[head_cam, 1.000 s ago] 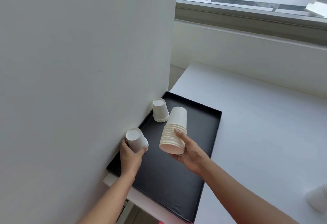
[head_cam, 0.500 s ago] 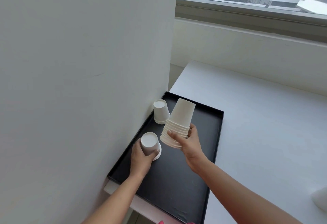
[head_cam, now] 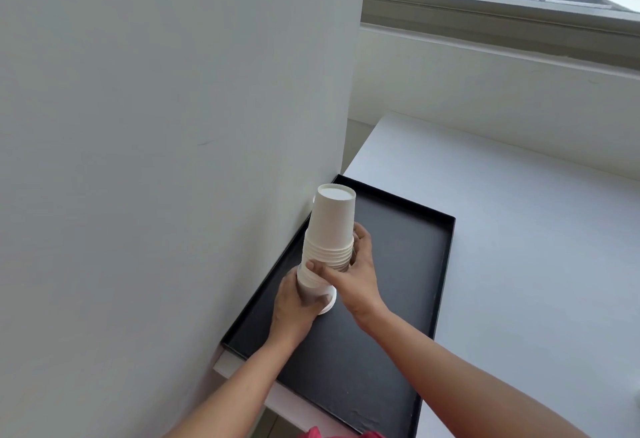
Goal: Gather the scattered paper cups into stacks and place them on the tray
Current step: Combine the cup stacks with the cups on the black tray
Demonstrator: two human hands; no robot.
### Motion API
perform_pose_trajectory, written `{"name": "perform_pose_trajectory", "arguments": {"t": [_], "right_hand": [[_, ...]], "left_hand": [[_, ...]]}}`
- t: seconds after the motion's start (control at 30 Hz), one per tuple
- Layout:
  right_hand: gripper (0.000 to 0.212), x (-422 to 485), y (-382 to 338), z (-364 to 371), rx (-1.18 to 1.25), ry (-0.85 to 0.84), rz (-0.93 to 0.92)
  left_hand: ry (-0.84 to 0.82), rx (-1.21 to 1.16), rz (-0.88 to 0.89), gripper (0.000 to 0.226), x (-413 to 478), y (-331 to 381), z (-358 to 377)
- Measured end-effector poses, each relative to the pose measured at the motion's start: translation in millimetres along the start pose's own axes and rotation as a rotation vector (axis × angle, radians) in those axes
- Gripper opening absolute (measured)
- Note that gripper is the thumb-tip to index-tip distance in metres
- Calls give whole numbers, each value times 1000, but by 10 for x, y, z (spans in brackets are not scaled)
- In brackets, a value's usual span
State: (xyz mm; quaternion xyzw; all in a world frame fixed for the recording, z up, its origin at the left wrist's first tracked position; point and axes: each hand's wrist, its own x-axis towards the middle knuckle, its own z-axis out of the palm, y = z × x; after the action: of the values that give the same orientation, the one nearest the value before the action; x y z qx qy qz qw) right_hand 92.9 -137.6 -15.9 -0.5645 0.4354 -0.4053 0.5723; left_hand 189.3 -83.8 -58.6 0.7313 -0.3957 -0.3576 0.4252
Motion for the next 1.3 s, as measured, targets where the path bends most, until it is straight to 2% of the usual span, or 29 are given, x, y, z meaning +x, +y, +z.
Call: {"name": "perform_pose_trajectory", "arguments": {"t": [0.13,0.27,0.43,0.53,0.87,1.3], "right_hand": [[99,-13,86,24,-39,-48,37],[94,-28,169,22,-109,-95,59],[86,-50,269,0,-201,-110,43],[82,-57,284,1,-295,-165,64],[80,-78,267,-59,-412,-250,115],[84,-80,242,77,-549,-349,96]], "left_hand": [[0,7,-8,56,-6,32,-15],[-5,-25,34,45,-25,55,-35],[4,-77,-2,79,-22,-111,-50],[-3,-75,17,86,-28,-135,-49],[37,-102,72,67,-48,-166,-6],[140,-111,47,60,-16,-147,-118]]}}
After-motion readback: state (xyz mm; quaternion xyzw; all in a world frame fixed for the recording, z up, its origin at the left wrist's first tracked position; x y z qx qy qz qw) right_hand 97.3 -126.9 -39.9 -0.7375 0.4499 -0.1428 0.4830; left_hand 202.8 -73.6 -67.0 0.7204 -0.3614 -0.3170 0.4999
